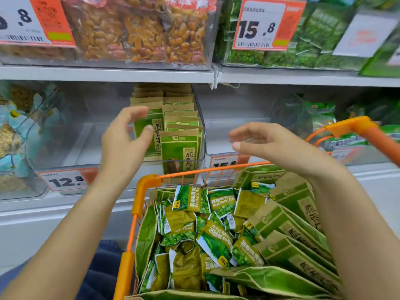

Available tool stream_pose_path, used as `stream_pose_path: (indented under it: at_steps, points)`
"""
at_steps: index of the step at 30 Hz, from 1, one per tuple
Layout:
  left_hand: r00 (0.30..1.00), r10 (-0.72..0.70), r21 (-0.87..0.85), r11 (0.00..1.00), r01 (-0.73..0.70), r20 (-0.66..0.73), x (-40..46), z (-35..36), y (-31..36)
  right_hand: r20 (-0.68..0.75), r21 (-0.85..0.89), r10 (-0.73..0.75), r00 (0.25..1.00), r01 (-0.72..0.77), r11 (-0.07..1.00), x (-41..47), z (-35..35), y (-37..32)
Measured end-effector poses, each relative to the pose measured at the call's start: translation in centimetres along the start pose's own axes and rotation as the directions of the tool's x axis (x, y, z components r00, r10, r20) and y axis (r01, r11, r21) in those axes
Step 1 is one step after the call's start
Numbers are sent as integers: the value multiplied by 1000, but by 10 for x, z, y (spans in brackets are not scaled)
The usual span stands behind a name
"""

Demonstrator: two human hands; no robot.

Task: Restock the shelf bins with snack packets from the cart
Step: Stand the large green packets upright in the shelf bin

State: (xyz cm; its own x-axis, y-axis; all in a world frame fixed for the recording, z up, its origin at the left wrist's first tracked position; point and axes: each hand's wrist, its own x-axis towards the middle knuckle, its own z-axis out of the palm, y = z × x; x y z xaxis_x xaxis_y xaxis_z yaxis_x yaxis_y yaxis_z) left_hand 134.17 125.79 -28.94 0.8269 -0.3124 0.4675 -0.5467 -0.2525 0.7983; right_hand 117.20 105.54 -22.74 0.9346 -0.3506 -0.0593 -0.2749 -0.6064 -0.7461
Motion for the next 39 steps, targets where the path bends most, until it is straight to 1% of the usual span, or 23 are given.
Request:
stream_pose_path:
  at_steps: [3,5,7,9,11,14,15,16,17,18,19,20,21,23,24,25,27,29,31,33,35,37,39]
  points:
    - [972,125,-130,986,-101,199,-29,8,21,52,-327,105,993,-82,941,-35,-15,14]
    - [895,143,-169,983,-77,422,-42,18,30,115,-425,212,970,-145,894,-60,-11,29]
    - [807,141,-142,987,-72,574,-52,28,30,174,-465,267,948,-160,871,-78,0,42]
    - [766,147,-104,989,-104,626,-58,35,28,174,-483,239,955,-129,866,-87,7,51]
    - [736,151,-97,989,-116,660,-60,38,26,105,-484,187,977,-114,867,-89,8,56]
    - [718,152,-97,988,-118,679,-61,41,26,11,-598,124,992,-93,796,-86,6,55]
    - [719,151,-102,988,-112,679,-62,42,26,-54,-614,67,996,-86,784,-83,5,53]
    - [720,146,-110,989,-97,678,-62,42,25,-150,-583,-20,989,-72,809,-81,4,50]
    - [723,137,-124,990,-71,677,-62,42,23,-271,-492,-114,956,-36,870,-77,3,44]
    - [728,130,-151,988,-37,673,-62,41,23,-401,-355,-180,898,28,934,-71,2,35]
    - [738,116,-181,983,8,665,-63,41,23,-502,-217,-207,839,110,970,-64,1,25]
    - [751,94,-223,972,72,654,-63,41,25,-560,-109,-210,801,179,978,-55,1,16]
    - [764,52,-277,946,169,643,-62,41,27,-584,-25,-197,788,225,974,-46,2,10]
    - [764,-67,-370,846,385,642,-59,37,34,-567,103,-148,811,248,963,-23,10,-1]
    - [750,-120,-387,798,463,650,-56,34,37,-551,137,-131,824,244,960,-14,16,-4]
    - [746,-143,-391,779,491,650,-53,30,39,-540,154,-124,833,242,958,-5,23,-7]
    - [790,-115,-417,798,434,603,-50,21,39,-529,166,-136,838,259,952,10,37,-12]
    - [834,-94,-473,786,397,543,-45,10,39,-521,211,-143,842,290,933,24,50,-22]
    - [858,-163,-511,743,431,487,-33,-4,36,-511,296,-124,851,309,904,35,57,-28]
    - [891,-273,-496,753,432,362,-18,-22,24,-500,306,-100,860,284,909,44,61,-23]
    - [914,-331,-400,824,401,236,-4,-40,10,-486,243,-61,872,202,949,51,68,-12]
    - [914,-381,-328,853,405,137,7,-51,-3,-454,138,-6,891,77,987,54,79,-3]
    - [912,-410,-292,870,396,13,18,-49,-17,-365,17,46,930,-42,999,54,92,4]
